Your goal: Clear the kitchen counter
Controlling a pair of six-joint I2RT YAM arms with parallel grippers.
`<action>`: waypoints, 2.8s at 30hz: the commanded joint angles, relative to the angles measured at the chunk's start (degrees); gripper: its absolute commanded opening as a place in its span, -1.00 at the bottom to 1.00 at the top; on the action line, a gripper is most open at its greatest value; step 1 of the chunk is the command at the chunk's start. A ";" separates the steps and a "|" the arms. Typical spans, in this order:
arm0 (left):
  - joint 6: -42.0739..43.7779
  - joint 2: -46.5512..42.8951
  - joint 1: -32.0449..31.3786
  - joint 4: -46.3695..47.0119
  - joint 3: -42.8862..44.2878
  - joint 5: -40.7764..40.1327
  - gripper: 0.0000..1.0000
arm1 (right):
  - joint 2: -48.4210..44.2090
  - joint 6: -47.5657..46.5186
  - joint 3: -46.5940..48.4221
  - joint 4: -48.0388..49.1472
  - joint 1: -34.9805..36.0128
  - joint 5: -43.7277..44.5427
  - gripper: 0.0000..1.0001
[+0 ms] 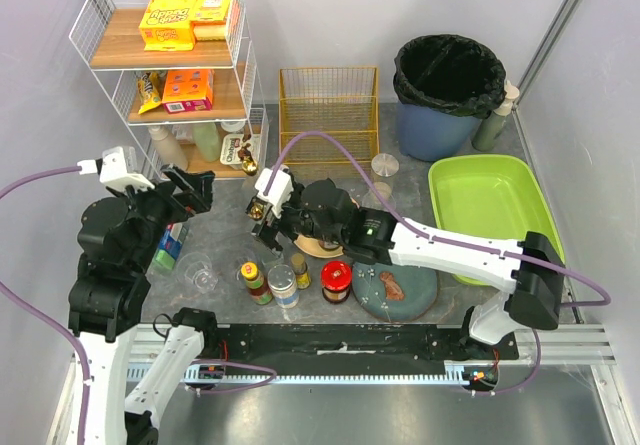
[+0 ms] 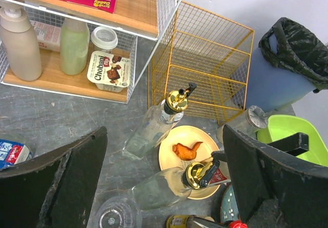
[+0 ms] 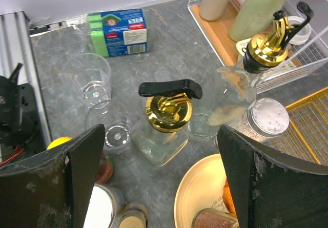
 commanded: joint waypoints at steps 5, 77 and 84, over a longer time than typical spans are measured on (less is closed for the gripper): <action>2.15 1.05 0.03 2.19 1.49 -1.50 0.99 | 2.63 2.31 -3.43 16.05 0.25 5.04 0.96; 5.58 6.50 0.03 1.84 4.56 2.37 0.98 | 9.65 -10.78 54.56 -8.55 -18.98 14.02 -1.00; 5.66 8.87 -0.06 5.44 3.43 4.74 0.98 | 18.27 -5.95 60.11 -2.50 -31.98 2.86 -1.00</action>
